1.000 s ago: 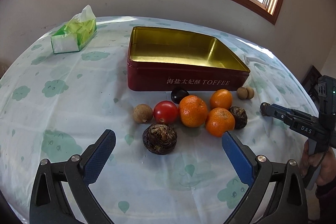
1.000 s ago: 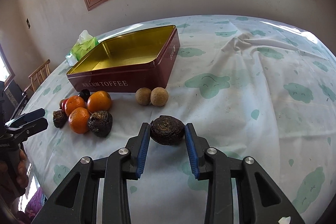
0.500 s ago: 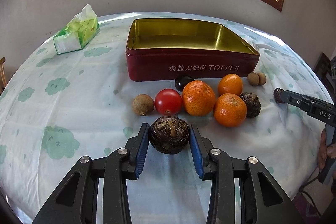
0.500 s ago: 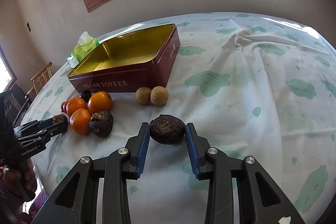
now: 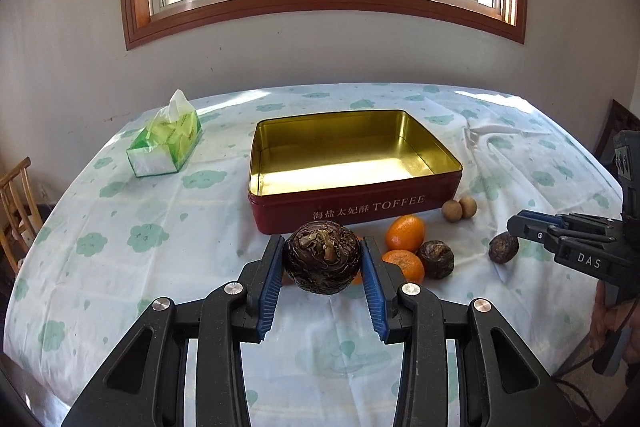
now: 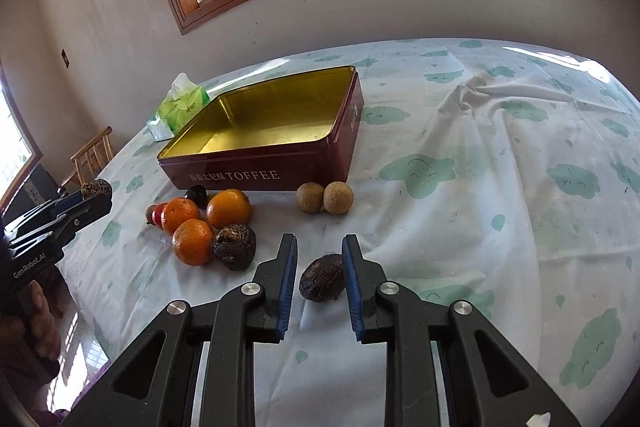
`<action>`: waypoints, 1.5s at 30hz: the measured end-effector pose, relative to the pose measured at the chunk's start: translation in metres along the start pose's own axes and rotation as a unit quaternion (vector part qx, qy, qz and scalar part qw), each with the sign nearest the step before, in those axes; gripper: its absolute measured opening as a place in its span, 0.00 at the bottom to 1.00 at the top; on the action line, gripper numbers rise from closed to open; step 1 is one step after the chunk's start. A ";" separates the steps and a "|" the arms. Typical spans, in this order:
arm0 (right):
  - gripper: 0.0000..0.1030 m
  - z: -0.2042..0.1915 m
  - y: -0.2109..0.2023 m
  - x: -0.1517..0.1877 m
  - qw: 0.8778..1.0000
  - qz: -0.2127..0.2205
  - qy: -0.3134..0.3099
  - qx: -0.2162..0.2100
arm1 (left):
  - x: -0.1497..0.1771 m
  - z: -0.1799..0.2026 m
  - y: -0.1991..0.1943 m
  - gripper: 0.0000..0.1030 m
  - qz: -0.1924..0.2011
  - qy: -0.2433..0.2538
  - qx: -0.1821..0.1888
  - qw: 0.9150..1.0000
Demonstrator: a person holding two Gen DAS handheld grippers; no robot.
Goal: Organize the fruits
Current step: 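Close the left gripper on a dark brown fruit while the right gripper grasps another, then carry both dark fruits over the tin and open both grippers to drop them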
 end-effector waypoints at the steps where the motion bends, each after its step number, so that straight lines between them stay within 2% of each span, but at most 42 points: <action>1: 0.21 -0.003 0.001 -0.003 1.000 0.001 -0.014 0.012 | -0.002 0.000 0.001 0.38 0.002 0.001 -0.001 1.000; 3: 0.21 -0.003 0.007 -0.005 0.999 -0.006 -0.028 0.025 | -0.003 -0.001 0.003 0.38 0.000 -0.002 -0.003 1.000; 6: 0.21 0.002 0.004 -0.002 1.000 -0.002 -0.016 0.016 | -0.001 -0.006 0.006 0.38 -0.006 -0.011 -0.001 1.000; 7: 0.25 0.001 0.000 0.001 0.999 0.002 -0.024 0.024 | 0.001 -0.007 0.007 0.38 -0.008 -0.012 -0.003 1.000; 10: 0.57 0.002 -0.003 0.010 0.999 0.000 -0.037 0.030 | 0.005 -0.010 0.011 0.38 -0.016 -0.022 0.003 1.000; 11: 0.60 0.003 -0.003 0.012 0.999 -0.001 -0.039 0.033 | 0.007 -0.011 0.013 0.38 -0.019 -0.025 0.004 1.000; 16: 0.60 0.015 0.011 0.016 0.998 -0.022 -0.035 0.044 | 0.009 -0.009 0.016 0.38 -0.025 -0.027 0.010 0.999; 18: 0.49 0.020 0.020 0.019 0.998 -0.041 -0.028 0.038 | 0.008 -0.009 0.015 0.38 -0.022 -0.024 0.009 0.999; 19: 0.35 0.021 0.025 0.021 0.998 -0.056 -0.026 0.034 | 0.007 -0.008 0.015 0.38 -0.022 -0.022 0.008 0.999; 20: 0.31 0.020 0.024 0.020 0.997 -0.052 -0.035 0.042 | 0.005 -0.009 0.015 0.38 -0.020 -0.021 0.007 1.000; 22: 0.30 0.017 0.025 0.020 0.997 -0.059 -0.035 0.034 | 0.000 -0.009 0.016 0.38 -0.016 -0.018 0.006 1.000; 24: 0.30 0.013 0.020 0.011 0.999 -0.046 -0.020 0.014 | -0.007 -0.009 0.017 0.38 -0.011 -0.016 0.004 1.000; 29: 0.30 -0.019 0.010 -0.040 0.999 0.000 -0.039 -0.026 | -0.029 -0.007 0.029 0.38 0.000 -0.008 0.003 1.000; 34: 0.30 -0.037 0.030 -0.081 0.997 0.012 -0.063 -0.035 | -0.052 -0.004 0.049 0.38 0.009 0.005 -0.003 1.000; 39: 0.30 -0.035 0.061 -0.102 0.998 0.003 -0.054 -0.043 | -0.071 -0.005 0.076 0.38 0.006 0.005 -0.005 1.000; 45: 0.30 -0.028 0.095 -0.112 0.998 -0.018 -0.047 -0.043 | -0.086 -0.003 0.109 0.38 -0.005 0.018 -0.007 1.000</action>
Point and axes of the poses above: each gripper's, at about its wrist camera, not at the fingertips, and y roughly the way its jaws point, z to its right, x to its underside, the point moved 6 cm from there along y, roughly the way its jaws point, and after that the axes turned 5 degrees about -x, right-handed, at the moved point
